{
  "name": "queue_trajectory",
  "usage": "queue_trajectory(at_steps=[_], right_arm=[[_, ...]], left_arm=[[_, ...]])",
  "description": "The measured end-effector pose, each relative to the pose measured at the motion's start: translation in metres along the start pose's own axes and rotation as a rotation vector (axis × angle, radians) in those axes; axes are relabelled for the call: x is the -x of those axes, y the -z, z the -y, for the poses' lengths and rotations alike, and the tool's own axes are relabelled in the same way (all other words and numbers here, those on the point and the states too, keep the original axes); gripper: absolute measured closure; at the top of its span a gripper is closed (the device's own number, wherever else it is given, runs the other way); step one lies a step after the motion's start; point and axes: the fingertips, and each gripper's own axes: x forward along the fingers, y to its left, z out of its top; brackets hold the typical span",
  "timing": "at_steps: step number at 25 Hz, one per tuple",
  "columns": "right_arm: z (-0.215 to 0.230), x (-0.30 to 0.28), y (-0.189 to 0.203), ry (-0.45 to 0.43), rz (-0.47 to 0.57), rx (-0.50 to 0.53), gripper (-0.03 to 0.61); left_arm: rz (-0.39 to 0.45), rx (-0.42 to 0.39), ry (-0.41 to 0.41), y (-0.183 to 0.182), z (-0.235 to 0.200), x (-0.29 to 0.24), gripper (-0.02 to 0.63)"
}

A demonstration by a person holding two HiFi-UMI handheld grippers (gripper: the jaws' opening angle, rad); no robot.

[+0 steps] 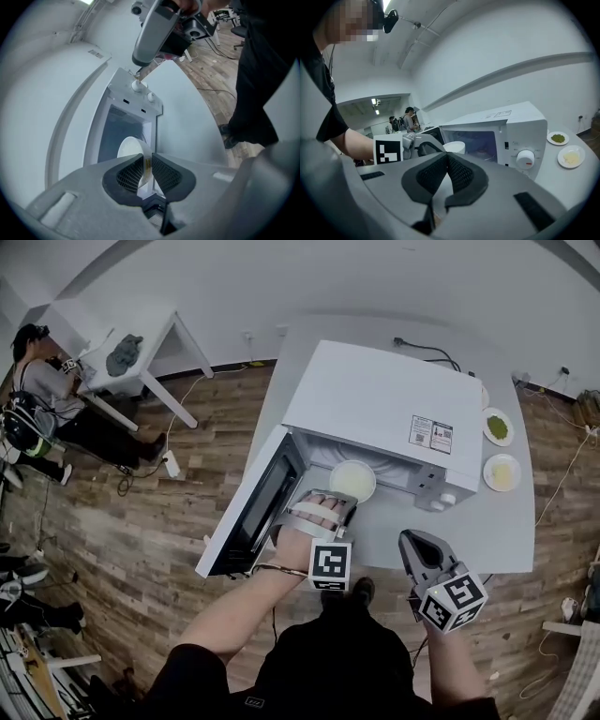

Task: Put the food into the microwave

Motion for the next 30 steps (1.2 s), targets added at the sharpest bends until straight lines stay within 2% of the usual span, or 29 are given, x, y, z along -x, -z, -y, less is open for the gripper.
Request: queue_trajectory(at_steps=[5, 12, 30], right_arm=[[0.017, -0.023, 0.018, -0.016, -0.031, -0.005, 0.565], [0.032, -0.053, 0.033, -0.036, -0.009, -0.047, 0.565], [0.061, -0.057, 0.048, 0.000, -0.012, -0.095, 0.565]], left_arm=[[0.010, 0.014, 0.000, 0.007, -0.003, -0.045, 0.554], [-0.009, 0.006, -0.004, 0.021, -0.015, -0.101, 0.554], [-0.006, -0.012, -0.029, 0.024, -0.048, -0.152, 0.551]])
